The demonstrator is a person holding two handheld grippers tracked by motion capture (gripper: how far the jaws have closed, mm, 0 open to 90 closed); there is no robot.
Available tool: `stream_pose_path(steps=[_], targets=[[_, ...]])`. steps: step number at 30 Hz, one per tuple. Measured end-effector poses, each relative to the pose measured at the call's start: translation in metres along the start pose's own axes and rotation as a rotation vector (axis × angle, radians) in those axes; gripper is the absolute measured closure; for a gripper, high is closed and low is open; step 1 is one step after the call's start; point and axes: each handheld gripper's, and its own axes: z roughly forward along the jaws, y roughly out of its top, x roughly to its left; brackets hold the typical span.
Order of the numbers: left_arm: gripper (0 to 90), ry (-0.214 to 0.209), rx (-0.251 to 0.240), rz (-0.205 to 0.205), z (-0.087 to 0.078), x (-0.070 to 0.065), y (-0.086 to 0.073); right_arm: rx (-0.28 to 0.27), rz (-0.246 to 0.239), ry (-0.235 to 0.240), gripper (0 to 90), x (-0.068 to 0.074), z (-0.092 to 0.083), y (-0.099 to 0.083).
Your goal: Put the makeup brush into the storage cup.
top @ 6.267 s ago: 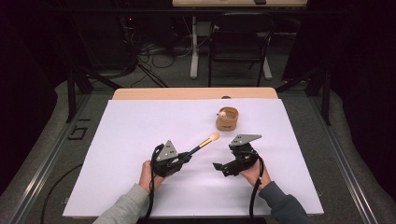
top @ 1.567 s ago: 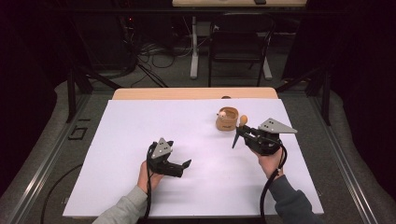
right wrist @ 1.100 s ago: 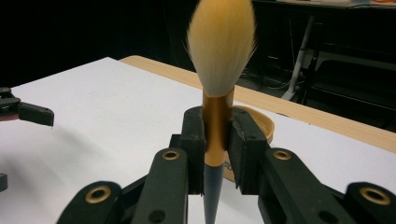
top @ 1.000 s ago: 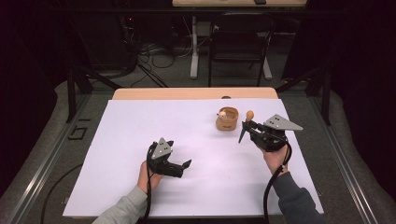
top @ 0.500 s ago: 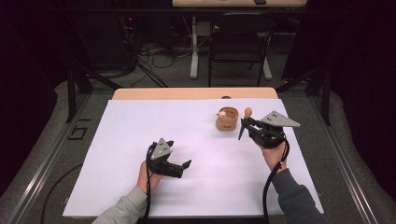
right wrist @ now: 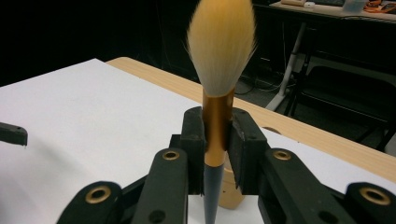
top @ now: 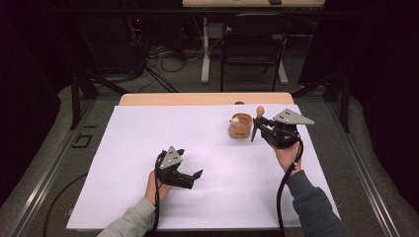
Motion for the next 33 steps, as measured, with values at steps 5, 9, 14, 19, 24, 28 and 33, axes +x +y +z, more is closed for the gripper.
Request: stream_pose_path(steps=[5,9,14,19,24,28,33], targets=[[0.0,0.001,-0.004,-0.005,0.0,0.0,0.0,0.001,-0.006,-0.002,77.6,-0.001,0.003,0.006],[0.0,-0.001,0.004,0.0,0.0,0.0,0.0,-0.005,-0.006,-0.008,77.6,-0.003,0.005,0.01],[0.0,-0.001,0.008,0.01,0.001,-0.002,0.0,-0.006,-0.006,-0.012,77.5,-0.003,0.009,0.013],[0.0,-0.004,0.022,0.009,0.002,-0.001,0.0,-0.005,-0.005,-0.021,77.5,-0.004,0.013,0.015],[0.0,-0.004,0.023,0.01,0.002,-0.002,0.0,-0.006,0.001,-0.024,77.5,-0.006,0.014,0.018],[0.0,-0.007,0.025,0.006,0.002,-0.002,0.0,-0.009,-0.003,-0.032,77.5,-0.006,0.015,0.02],[0.0,-0.009,0.03,0.007,0.002,-0.002,0.0,-0.008,-0.011,-0.035,77.6,-0.007,0.015,0.024]])
